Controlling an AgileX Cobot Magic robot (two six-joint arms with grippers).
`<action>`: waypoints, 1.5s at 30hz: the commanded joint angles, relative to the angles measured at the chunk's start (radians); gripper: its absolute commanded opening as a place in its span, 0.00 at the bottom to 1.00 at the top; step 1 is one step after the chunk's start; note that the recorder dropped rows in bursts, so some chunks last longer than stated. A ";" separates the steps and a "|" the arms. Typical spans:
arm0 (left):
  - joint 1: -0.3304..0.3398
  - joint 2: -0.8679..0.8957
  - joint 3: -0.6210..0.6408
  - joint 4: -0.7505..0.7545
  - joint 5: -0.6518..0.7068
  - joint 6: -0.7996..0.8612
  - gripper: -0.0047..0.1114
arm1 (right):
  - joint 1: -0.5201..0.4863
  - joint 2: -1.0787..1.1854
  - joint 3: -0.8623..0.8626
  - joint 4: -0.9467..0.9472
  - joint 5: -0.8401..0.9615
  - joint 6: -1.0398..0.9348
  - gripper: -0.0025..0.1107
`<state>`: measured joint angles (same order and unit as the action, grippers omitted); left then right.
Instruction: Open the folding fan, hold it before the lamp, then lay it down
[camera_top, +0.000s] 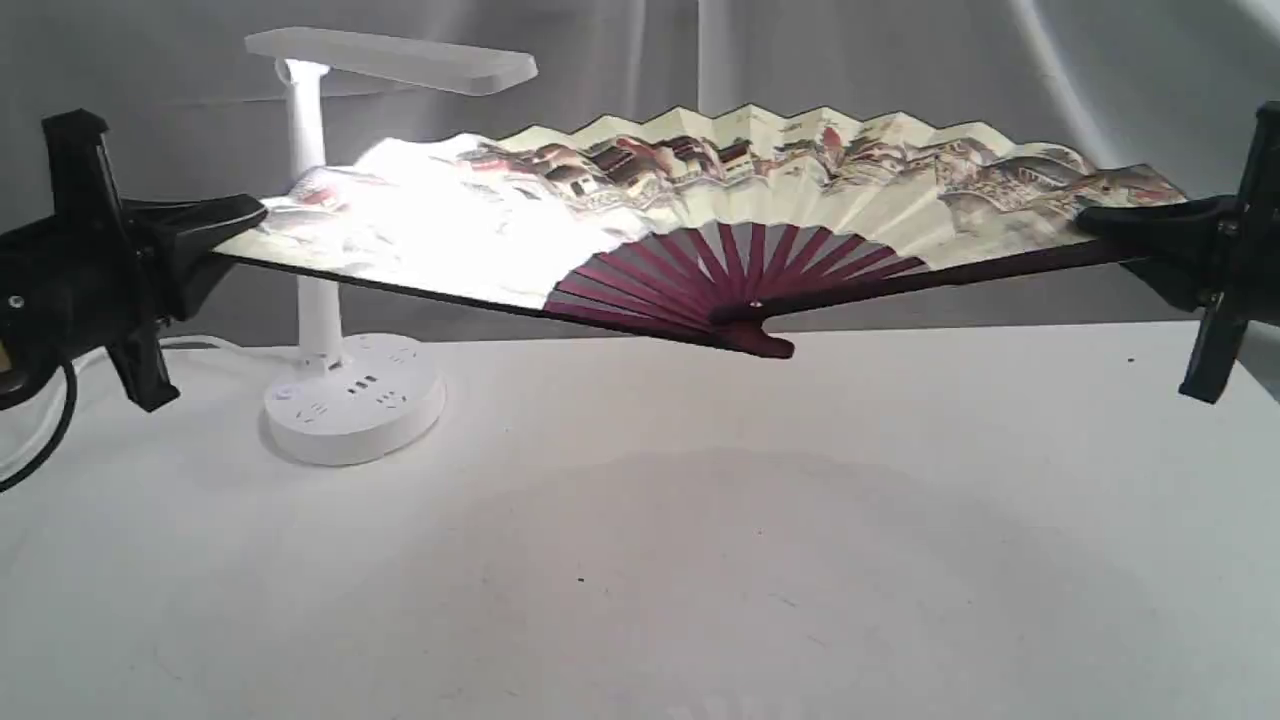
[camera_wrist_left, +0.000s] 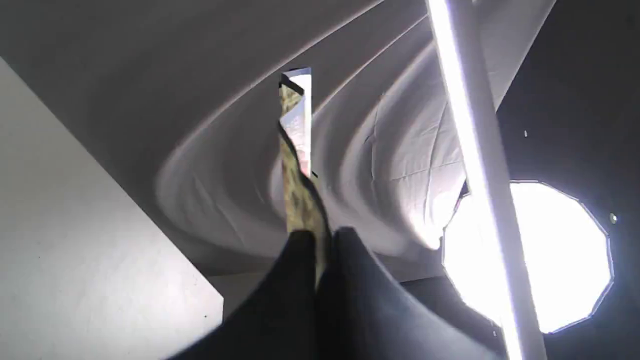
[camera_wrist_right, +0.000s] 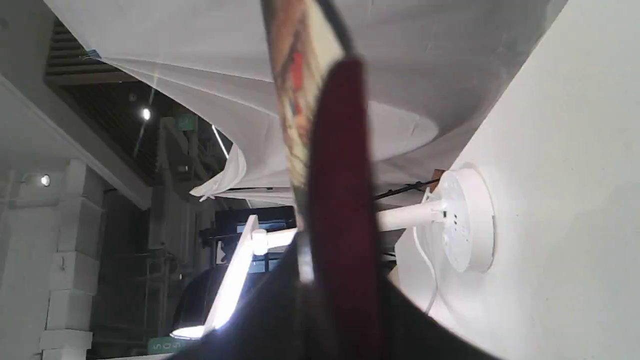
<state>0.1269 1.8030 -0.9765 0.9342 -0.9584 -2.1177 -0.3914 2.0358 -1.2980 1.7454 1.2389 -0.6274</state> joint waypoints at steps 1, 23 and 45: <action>0.013 -0.012 -0.006 -0.021 0.021 -0.021 0.04 | -0.017 -0.007 -0.007 -0.001 -0.018 -0.026 0.02; 0.013 -0.012 -0.006 -0.042 0.012 -0.022 0.04 | -0.017 -0.007 -0.007 -0.001 -0.018 -0.026 0.02; 0.013 -0.012 -0.006 -0.058 -0.040 -0.024 0.04 | -0.017 -0.068 -0.030 -0.001 -0.018 -0.016 0.02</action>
<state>0.1327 1.8030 -0.9765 0.9142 -0.9991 -2.1177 -0.3970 1.9810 -1.3226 1.7402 1.2368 -0.6360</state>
